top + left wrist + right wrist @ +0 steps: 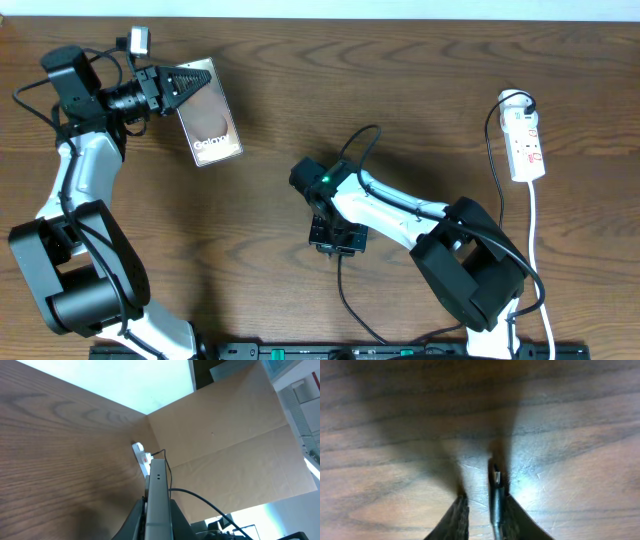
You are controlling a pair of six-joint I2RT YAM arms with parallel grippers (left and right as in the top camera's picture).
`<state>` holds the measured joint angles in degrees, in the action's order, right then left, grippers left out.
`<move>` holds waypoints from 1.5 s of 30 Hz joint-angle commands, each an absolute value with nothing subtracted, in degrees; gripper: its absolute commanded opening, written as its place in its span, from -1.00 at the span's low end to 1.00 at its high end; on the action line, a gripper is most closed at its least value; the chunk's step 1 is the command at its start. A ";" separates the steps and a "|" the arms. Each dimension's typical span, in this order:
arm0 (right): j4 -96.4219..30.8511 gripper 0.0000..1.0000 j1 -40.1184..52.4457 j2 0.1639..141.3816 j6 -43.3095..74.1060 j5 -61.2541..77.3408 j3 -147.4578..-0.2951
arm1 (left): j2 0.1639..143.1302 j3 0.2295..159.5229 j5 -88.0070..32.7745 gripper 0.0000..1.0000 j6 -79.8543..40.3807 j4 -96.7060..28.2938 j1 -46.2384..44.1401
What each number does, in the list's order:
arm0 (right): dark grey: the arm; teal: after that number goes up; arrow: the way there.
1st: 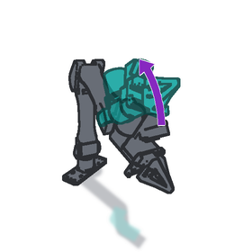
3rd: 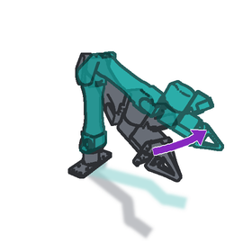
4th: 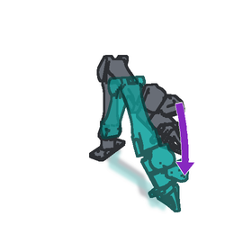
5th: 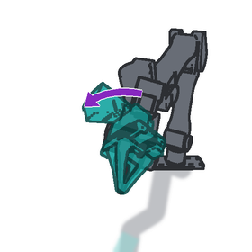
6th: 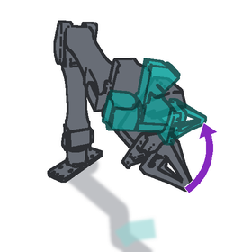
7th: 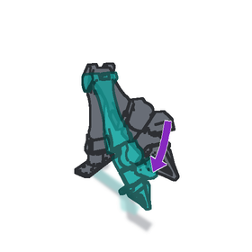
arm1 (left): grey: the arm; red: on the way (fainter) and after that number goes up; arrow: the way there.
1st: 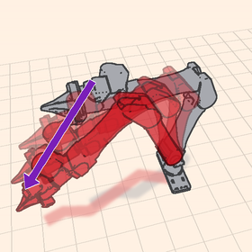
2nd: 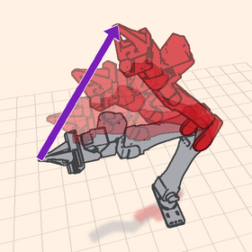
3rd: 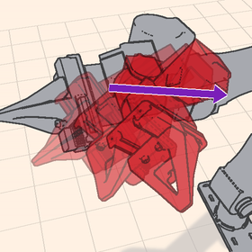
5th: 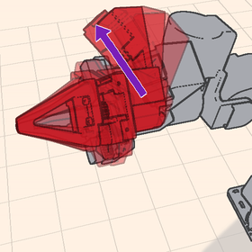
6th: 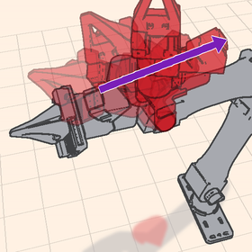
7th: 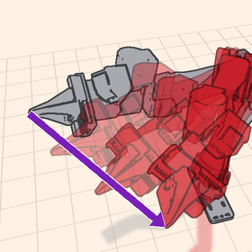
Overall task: Plug charger to phone and switch on socket
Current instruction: 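Lower the right gripper onto the black cable's USB-C plug on the table, then close the right gripper on the USB-C plug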
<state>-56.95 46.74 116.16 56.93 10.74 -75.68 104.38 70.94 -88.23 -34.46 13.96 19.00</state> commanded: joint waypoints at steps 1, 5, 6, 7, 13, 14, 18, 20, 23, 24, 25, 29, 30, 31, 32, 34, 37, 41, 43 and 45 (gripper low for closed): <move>-56.07 -0.70 46.37 116.38 57.04 9.10 -74.59 | 103.72 71.46 -90.00 -0.85 -34.28 14.24 19.20; -55.96 -0.88 46.37 116.38 57.01 9.10 -74.59 | 103.72 71.46 -90.00 -0.85 -34.28 14.24 19.20; -55.96 -0.92 46.37 116.38 57.01 9.10 -74.59 | 103.72 71.46 -90.00 -0.85 -34.28 14.24 19.20; -55.96 -0.97 46.37 116.38 57.01 9.10 -74.59 | 103.72 71.46 -90.00 -0.85 -34.28 14.24 19.20; -55.94 -0.98 46.37 116.38 57.01 9.13 -74.59 | 103.72 71.46 -90.00 -0.85 -34.28 14.24 19.20; -55.96 -0.97 46.39 116.38 57.01 9.13 -74.59 | 103.72 71.46 -90.00 -0.85 -34.28 14.24 19.20; -56.03 -0.98 46.39 116.38 57.01 9.17 -74.59 | 103.72 71.46 -90.00 -0.85 -34.26 14.24 19.20; -56.10 -0.98 46.39 116.38 56.99 9.17 -74.59 | 103.72 71.46 -90.00 -0.85 -34.26 14.24 19.20; -56.14 -0.98 46.39 116.38 56.95 9.61 -74.61 | 103.72 71.46 -90.00 -0.85 -34.26 14.24 19.20; -56.14 -0.98 46.39 116.38 56.60 9.58 -74.61 | 103.72 71.46 -90.00 -0.85 -34.26 14.24 19.20; -56.12 -0.98 46.39 116.36 55.68 9.56 -74.76 | 103.72 71.46 -90.00 -0.85 -34.26 14.24 19.20; -53.65 -0.98 45.28 116.36 46.00 9.56 -75.64 | 103.72 71.46 -89.97 -0.85 -33.69 14.26 19.20; -52.64 -0.98 44.84 116.36 43.13 9.80 -75.75 | 103.72 71.46 -90.00 -0.85 -33.39 14.24 19.20; -51.37 -0.98 44.38 116.36 39.68 10.66 -75.75 | 103.72 71.46 -90.00 -0.85 -33.39 14.24 19.20; -49.78 -0.98 43.92 116.36 35.55 12.43 -75.75 | 103.72 71.46 -90.00 -0.85 -33.39 14.26 19.20; -46.37 -0.98 43.16 116.36 25.69 18.39 -75.75 | 103.72 71.46 -90.00 -0.85 -33.17 14.24 19.20; -42.61 -0.98 42.37 116.36 14.55 27.57 -75.75 | 103.72 71.46 -90.00 -0.85 -32.99 14.26 19.20; -39.72 -0.98 41.82 116.36 5.54 36.36 -75.75 | 103.72 71.46 -90.02 -0.85 -32.99 14.24 19.20; -37.82 -0.98 41.82 116.36 1.54 42.46 -75.75 | 103.72 71.46 -90.00 -0.85 -32.99 14.24 19.20; -36.40 -0.98 41.80 116.36 -0.32 46.37 -75.75 | 103.72 71.46 -90.02 -0.85 -33.01 14.24 19.20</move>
<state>-37.41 42.11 115.87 7.35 36.45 -75.77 104.38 70.94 -88.23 -33.54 13.96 19.00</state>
